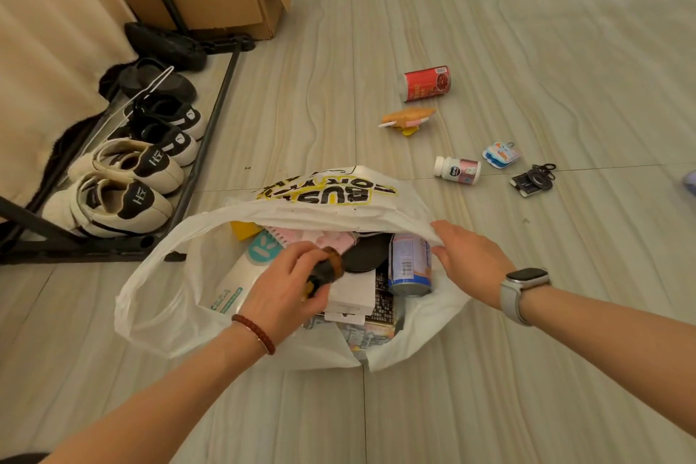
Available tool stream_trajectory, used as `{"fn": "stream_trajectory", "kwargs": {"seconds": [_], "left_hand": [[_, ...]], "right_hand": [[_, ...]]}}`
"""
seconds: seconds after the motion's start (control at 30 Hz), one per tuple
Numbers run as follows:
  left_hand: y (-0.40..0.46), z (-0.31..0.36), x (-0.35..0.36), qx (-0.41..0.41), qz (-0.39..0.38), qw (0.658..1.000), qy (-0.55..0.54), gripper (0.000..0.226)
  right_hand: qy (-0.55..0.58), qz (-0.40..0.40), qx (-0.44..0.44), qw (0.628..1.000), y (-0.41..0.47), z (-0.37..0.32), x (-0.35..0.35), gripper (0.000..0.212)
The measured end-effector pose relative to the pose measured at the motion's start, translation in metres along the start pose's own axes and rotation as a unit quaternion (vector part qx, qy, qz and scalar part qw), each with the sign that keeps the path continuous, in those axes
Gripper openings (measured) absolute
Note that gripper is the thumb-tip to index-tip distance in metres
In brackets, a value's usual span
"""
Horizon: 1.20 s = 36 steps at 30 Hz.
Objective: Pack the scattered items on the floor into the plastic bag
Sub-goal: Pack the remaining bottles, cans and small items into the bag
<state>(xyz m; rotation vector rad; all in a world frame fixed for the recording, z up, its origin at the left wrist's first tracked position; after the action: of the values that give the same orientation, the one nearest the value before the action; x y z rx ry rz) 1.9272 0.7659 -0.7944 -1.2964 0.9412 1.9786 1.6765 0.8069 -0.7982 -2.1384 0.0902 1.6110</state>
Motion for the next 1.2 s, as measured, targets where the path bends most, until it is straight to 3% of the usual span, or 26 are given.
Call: {"fn": "stream_trajectory", "kwargs": {"seconds": [0.1,0.2,0.37,0.47,0.57,0.77,1.03,1.2], "left_hand": [[0.021,0.020,0.019,0.078,-0.041,0.996,0.033,0.056],[0.039,0.024,0.035,0.100,-0.068,0.982,0.148,0.047],[0.056,0.035,0.039,0.121,0.017,0.977,0.177,0.033],[0.072,0.046,0.028,0.136,0.090,0.976,0.141,0.024],[0.108,0.050,0.024,0.107,0.113,0.980,0.125,0.023],[0.197,0.058,0.062,0.022,-0.005,0.995,0.093,0.038],[0.277,0.042,0.131,-0.038,-0.207,0.976,0.046,0.066],[0.291,0.028,0.170,-0.068,-0.316,0.946,0.008,0.089]], "right_hand": [[0.064,-0.008,0.015,0.998,0.006,0.003,-0.001,0.024],[0.154,-0.008,0.006,0.988,0.008,0.004,-0.006,0.026],[0.172,-0.046,-0.055,0.983,0.000,0.013,-0.008,0.044],[0.183,0.003,-0.063,0.981,0.000,0.029,-0.008,0.040],[0.160,0.063,-0.013,0.985,0.017,0.059,-0.008,0.040],[0.107,0.060,0.178,0.976,0.071,0.132,0.006,0.051],[0.130,0.090,0.197,0.968,0.135,0.167,0.010,0.063],[0.098,0.026,0.237,0.966,0.160,0.176,0.021,0.071]]}}
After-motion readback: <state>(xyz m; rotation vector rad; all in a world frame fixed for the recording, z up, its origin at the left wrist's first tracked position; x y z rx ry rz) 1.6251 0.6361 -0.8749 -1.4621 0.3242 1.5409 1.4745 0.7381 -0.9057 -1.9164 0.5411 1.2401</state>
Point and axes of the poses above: each hand's wrist, its own y-axis towards the middle knuckle, its own x-axis out of the palm, z = x × y, the point moved 2 cm from there along y, towards the middle knuckle, and after that the axes turned 13 degrees about x, right-handed, at the moved point
